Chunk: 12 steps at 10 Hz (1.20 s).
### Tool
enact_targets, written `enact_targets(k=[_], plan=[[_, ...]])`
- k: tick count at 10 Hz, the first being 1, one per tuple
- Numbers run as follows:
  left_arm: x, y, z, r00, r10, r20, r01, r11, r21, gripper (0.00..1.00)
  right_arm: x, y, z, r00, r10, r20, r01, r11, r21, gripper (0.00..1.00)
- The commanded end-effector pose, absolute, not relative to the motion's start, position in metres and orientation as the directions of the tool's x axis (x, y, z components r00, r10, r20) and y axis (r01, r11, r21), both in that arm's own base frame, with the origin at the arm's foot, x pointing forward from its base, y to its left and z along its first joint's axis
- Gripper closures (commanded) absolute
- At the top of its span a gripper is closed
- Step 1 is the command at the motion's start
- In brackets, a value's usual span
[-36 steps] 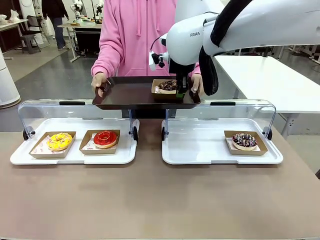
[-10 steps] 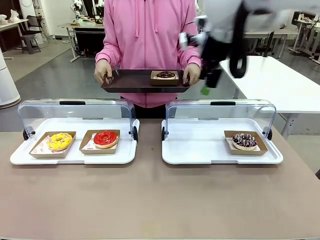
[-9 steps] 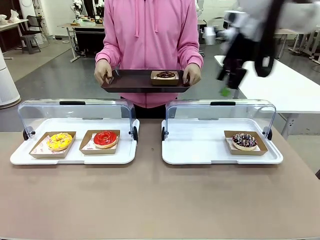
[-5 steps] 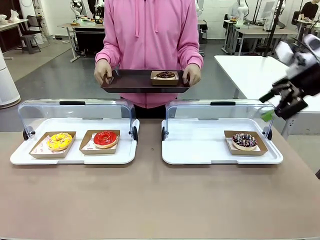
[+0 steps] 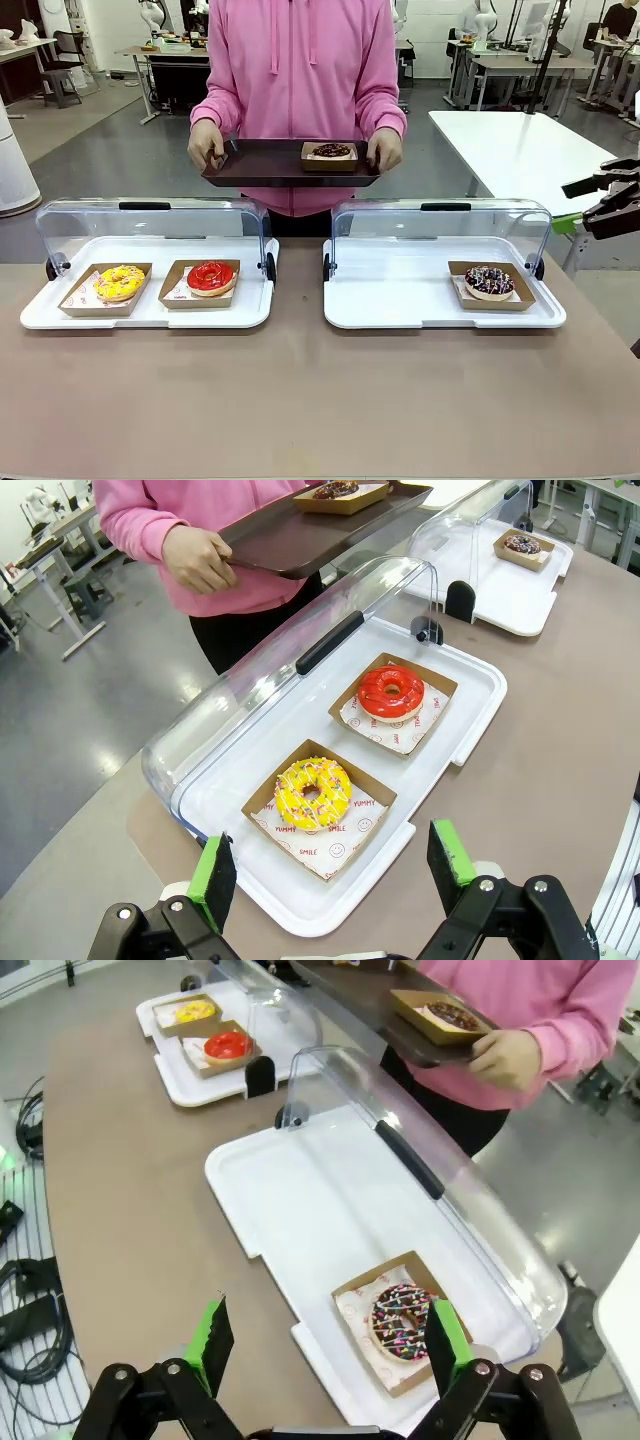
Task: Provide the desired donut to the person.
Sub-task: Pick up and lift the Paper togo box containing the Donut pointed at by the person.
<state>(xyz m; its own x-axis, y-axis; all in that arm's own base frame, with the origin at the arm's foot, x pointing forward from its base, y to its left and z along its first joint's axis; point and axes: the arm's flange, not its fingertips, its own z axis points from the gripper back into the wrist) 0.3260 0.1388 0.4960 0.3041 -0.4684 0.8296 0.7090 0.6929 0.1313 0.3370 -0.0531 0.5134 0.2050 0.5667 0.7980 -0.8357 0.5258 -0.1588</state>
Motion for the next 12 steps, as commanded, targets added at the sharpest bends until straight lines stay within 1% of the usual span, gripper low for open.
enact_targets(k=[1, 3, 4, 11, 12], plan=[[0.326, 0.140, 0.495, 0.292, -0.468, 0.834, 0.717, 0.685, 0.133, 0.00, 0.335, -0.040, 0.494, 0.177, 0.549, 0.817, -0.837, 0.520, -0.168, 0.00], [0.326, 0.140, 0.495, 0.292, -0.468, 0.834, 0.717, 0.685, 0.133, 0.00, 0.338, -0.040, 0.499, 0.221, 0.534, 0.816, -0.801, 0.576, -0.161, 0.00], [0.326, 0.140, 0.495, 0.292, -0.468, 0.834, 0.717, 0.685, 0.133, 0.00, 0.338, -0.042, 0.500, 0.218, 0.522, 0.825, -0.793, 0.587, -0.162, 0.00], [0.326, 0.140, 0.495, 0.292, -0.468, 0.834, 0.717, 0.685, 0.133, 0.00, 0.342, -0.033, 0.507, 0.203, 0.548, 0.811, -0.778, 0.594, -0.206, 0.00], [0.326, 0.140, 0.495, 0.292, -0.468, 0.834, 0.717, 0.685, 0.133, 0.00, 0.346, -0.050, 0.517, 0.207, 0.556, 0.805, -0.793, 0.577, -0.195, 0.00]])
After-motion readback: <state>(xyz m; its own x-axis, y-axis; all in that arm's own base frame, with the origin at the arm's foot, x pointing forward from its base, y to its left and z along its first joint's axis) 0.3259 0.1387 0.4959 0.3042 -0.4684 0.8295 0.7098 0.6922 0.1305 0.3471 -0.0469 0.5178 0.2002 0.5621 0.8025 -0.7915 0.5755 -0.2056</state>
